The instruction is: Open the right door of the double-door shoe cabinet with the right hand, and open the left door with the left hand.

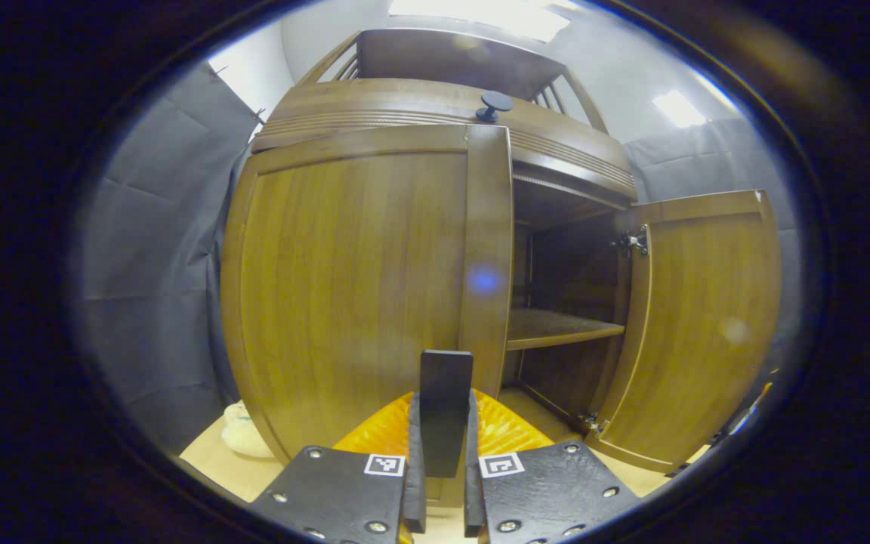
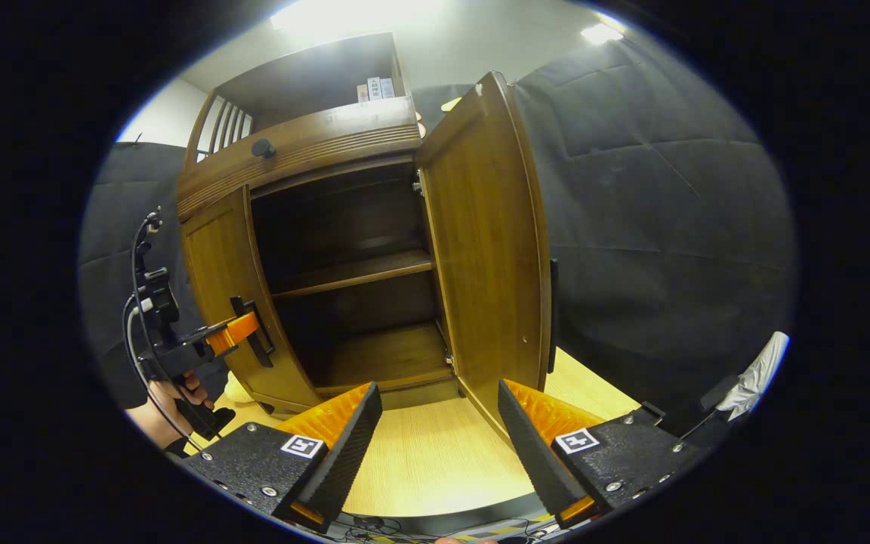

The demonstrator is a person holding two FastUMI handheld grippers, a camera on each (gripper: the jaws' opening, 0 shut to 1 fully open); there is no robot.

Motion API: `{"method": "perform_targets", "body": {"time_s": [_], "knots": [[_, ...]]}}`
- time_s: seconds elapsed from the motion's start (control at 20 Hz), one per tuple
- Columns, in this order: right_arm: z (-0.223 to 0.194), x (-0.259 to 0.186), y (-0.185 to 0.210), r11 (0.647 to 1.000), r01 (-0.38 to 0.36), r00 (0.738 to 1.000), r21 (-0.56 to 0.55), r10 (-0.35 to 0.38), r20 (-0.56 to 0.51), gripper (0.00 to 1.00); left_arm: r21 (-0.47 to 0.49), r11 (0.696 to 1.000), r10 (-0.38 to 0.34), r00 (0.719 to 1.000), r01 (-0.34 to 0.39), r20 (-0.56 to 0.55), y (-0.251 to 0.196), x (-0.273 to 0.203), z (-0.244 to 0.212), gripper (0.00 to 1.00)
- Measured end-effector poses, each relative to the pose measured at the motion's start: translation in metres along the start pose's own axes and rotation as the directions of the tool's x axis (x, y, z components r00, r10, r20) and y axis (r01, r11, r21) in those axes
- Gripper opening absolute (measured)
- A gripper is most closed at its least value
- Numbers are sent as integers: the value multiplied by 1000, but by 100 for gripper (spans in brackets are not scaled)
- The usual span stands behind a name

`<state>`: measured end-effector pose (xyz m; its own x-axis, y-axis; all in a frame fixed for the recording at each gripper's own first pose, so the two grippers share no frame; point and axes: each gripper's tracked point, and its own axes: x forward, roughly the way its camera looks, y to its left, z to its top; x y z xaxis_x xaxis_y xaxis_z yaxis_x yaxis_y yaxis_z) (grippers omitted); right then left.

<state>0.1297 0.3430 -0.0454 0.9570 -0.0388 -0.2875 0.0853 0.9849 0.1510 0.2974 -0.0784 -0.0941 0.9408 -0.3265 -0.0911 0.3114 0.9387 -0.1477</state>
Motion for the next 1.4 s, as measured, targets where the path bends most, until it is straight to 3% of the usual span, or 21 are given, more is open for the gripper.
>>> {"method": "perform_targets", "body": {"time_s": [0.4,0.7,0.75,0.8,0.95,1.0,1.15,1.3,1.4], "knots": [[-2,15,13,999,-45,999,21,45,-6,95,-5,999,37,999,-37,4,2,-11,7,14],[-5,26,38,994,-112,993,6,112,-27,95,-56,997,49,999,-49,9,6,-25,10,19],[-5,26,42,992,-124,992,0,124,-27,95,-36,993,114,993,-113,8,24,-38,13,27],[-4,28,47,991,-136,990,-8,136,-27,96,-19,989,146,989,-146,-13,37,-35,2,10],[-9,33,58,984,-174,984,-27,173,-39,95,-133,991,-24,999,27,28,11,-48,10,4],[-9,34,60,982,-185,982,-37,183,-39,92,-111,993,-20,999,24,32,11,-46,13,12],[-9,33,67,981,-191,981,-41,190,-43,92,-43,999,-14,999,16,43,13,-36,14,11],[-10,27,61,985,-171,985,-29,170,-36,95,11,1000,1,1000,-1,14,-2,15,9,11],[-11,20,50,990,-140,990,-21,139,-34,96,26,998,-61,998,61,-7,-24,60,5,30]]}}
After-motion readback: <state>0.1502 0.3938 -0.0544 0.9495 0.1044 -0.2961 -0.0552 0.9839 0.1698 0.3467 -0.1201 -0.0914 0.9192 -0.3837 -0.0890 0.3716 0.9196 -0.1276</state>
